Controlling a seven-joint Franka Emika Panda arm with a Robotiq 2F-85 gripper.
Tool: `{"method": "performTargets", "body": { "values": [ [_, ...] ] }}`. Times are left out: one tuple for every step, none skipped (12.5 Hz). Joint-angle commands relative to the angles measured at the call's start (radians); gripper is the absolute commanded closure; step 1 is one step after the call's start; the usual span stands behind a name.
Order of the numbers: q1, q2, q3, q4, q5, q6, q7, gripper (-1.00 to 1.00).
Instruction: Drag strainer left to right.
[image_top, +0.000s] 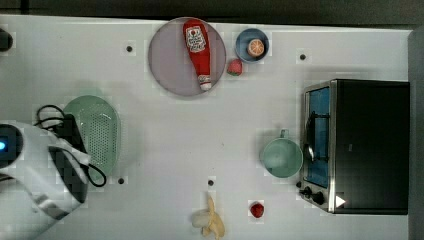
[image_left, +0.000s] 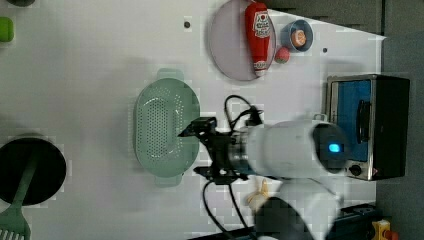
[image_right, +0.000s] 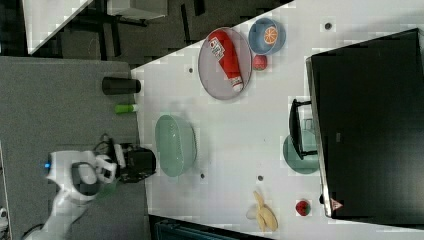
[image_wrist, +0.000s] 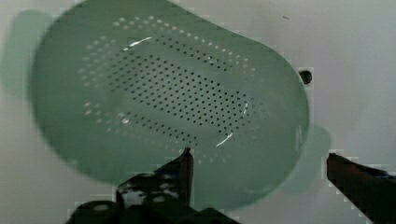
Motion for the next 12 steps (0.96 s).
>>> {"method": "performTargets", "body": {
  "values": [
    [-0.040,0.060,-0.043,-0.080,0.011,0.188,0.114,-1.00],
    [-0.039,0.092,-0.049,-0.095,0.011,0.260,0.115,-1.00],
    [-0.037,0.123,-0.058,-0.105,0.011,0.312,0.114,-1.00],
    [-0.031,0.153,-0.071,-0.110,0.011,0.340,0.114,-1.00],
    [-0.022,0.181,-0.087,-0.110,0.011,0.365,0.114,-1.00],
    [-0.007,0.207,-0.106,-0.107,0.011,0.398,0.114,-1.00],
    [0.011,0.231,-0.128,-0.102,0.011,0.434,0.115,-1.00],
    [0.032,0.249,-0.155,-0.101,0.011,0.458,0.114,-1.00],
    [0.055,0.260,-0.184,-0.101,0.009,0.469,0.115,-1.00],
    [0.076,0.263,-0.208,-0.101,0.007,0.479,0.113,-1.00],
    [0.091,0.263,-0.224,-0.102,0.007,0.478,0.114,-1.00],
    [0.101,0.263,-0.239,-0.108,0.007,0.476,0.113,-1.00]
  ]
}}
